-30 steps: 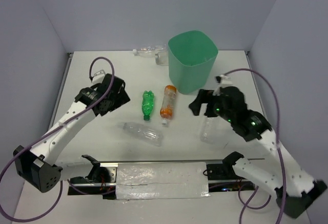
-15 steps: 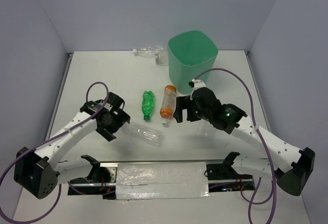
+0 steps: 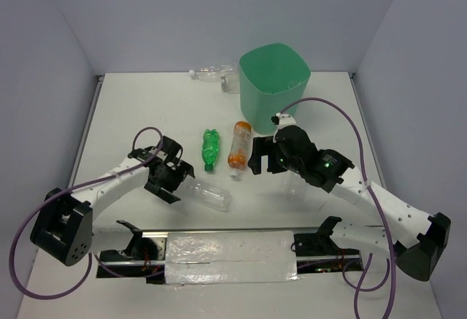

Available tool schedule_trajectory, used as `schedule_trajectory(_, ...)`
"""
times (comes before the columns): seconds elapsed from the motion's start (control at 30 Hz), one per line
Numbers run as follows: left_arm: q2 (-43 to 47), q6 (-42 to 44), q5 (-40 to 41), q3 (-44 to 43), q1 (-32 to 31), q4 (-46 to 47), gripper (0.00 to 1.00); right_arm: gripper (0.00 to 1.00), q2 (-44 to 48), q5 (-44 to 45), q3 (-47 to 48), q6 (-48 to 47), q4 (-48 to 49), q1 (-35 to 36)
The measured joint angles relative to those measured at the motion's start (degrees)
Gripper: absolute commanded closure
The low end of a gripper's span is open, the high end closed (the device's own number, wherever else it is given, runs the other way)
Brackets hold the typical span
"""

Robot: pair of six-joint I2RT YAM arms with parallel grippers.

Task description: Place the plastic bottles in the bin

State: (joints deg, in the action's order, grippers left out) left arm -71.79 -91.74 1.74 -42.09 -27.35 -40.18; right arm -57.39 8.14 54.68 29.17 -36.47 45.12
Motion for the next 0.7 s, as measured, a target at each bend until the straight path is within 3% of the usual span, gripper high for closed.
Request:
schedule_trajectory(0.23, -3.3, -1.5, -1.6, 1.2, 0.2, 6.4, 0.04, 0.00, -0.1, 0.0, 0.0, 0.0, 0.0, 0.0)
schedule_trajectory(0.33, -4.7, -1.7, -1.7, 1.2, 0.2, 7.9, 0.26, 0.00, -0.2, 0.0, 0.0, 0.0, 0.0, 0.0)
schedule_trajectory(0.37, -4.9, -1.8, -1.7, 1.2, 0.3, 8.0, 0.41, 0.00, -0.2, 0.0, 0.0, 0.0, 0.0, 0.0)
schedule_trajectory(0.47, -4.8, -1.6, -1.4, 1.0, 0.3, 7.6, 0.60, 0.00, -0.2, 0.1, 0.0, 0.0, 0.0, 0.0)
schedule_trajectory(0.6, -3.1, -0.1, 2.1, -2.8, 0.6, 1.5, 0.66, 0.00, -0.2, 0.9, 0.0, 0.0, 0.0, 0.0)
schedule_trajectory(0.7, -0.5, 5.6, 8.2, -12.1, 0.9, -4.3, 0.66, 0.00, -0.1, 2.2, 0.0, 0.2, -0.2, 0.0)
